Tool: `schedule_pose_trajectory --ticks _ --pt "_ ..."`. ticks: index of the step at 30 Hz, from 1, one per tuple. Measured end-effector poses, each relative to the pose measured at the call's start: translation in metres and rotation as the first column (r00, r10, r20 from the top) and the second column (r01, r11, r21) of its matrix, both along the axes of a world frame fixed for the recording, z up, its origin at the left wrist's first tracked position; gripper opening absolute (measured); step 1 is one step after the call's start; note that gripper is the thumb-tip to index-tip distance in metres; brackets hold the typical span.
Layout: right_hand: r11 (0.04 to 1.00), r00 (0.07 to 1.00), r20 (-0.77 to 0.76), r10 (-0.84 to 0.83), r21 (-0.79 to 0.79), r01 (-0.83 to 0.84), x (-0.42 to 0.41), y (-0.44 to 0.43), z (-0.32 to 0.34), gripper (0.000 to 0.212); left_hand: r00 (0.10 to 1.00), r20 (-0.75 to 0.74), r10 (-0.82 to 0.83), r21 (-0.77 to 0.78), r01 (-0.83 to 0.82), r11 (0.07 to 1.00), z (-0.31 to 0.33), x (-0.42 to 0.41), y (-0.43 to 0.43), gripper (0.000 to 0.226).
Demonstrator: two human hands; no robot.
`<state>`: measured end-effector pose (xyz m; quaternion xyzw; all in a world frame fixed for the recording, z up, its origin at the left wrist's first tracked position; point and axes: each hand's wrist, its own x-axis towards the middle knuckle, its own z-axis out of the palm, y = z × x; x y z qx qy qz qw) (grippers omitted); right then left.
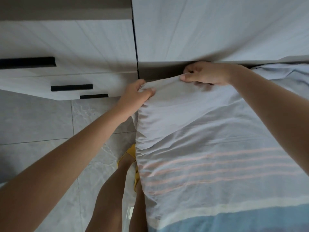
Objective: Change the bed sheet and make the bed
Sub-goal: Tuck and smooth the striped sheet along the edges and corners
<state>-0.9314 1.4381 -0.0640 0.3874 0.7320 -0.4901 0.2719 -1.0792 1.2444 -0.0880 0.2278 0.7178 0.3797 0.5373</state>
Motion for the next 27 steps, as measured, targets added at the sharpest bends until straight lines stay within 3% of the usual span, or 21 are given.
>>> schedule_pose_trajectory --ticks 2,5,8,12,17,20,23,25,27 --pt "0.996 0.996 -0.042 -0.073 -0.051 0.071 0.001 -0.002 0.001 0.026 0.991 -0.137 -0.009 0.082 0.020 0.996 0.002 0.004 -0.002 0.013" --pt "0.874 0.953 0.056 -0.298 -0.385 0.296 0.002 0.000 0.007 0.038 0.918 -0.393 -0.047 0.219 0.143 0.965 0.003 0.008 -0.005 0.016" --pt "0.849 0.961 0.196 -0.194 -0.458 0.265 0.002 0.008 0.014 0.061 0.864 -0.497 -0.078 0.292 0.252 0.923 0.006 0.010 -0.005 0.015" --pt "0.779 0.981 0.190 0.043 -0.621 0.086 -0.005 0.011 0.028 0.061 0.878 -0.463 -0.123 0.255 0.264 0.930 0.010 0.012 -0.003 0.022" --pt "0.848 0.992 0.095 0.085 -0.529 -0.022 -0.007 0.001 0.036 0.026 0.883 -0.413 -0.222 0.188 0.322 0.928 0.017 0.007 -0.007 0.010" --pt "0.848 0.994 0.035 0.101 -0.525 -0.068 -0.005 -0.006 0.044 0.017 0.751 -0.596 -0.286 0.182 0.473 0.862 0.024 0.010 -0.018 0.013" --pt "0.852 0.985 0.015 0.172 -0.505 -0.141 -0.007 -0.014 0.055 0.025 0.605 -0.744 -0.283 0.169 0.580 0.797 0.029 0.020 -0.028 0.023" --pt "0.834 0.962 0.048 0.270 -0.511 -0.208 -0.011 -0.024 0.061 0.012 0.589 -0.763 -0.267 0.198 0.605 0.771 0.032 0.027 -0.031 0.021" --pt "0.812 0.937 0.112 0.330 -0.539 -0.222 -0.018 -0.031 0.065 0.023 0.595 -0.763 -0.253 0.226 0.613 0.758 0.033 0.032 -0.034 0.022"
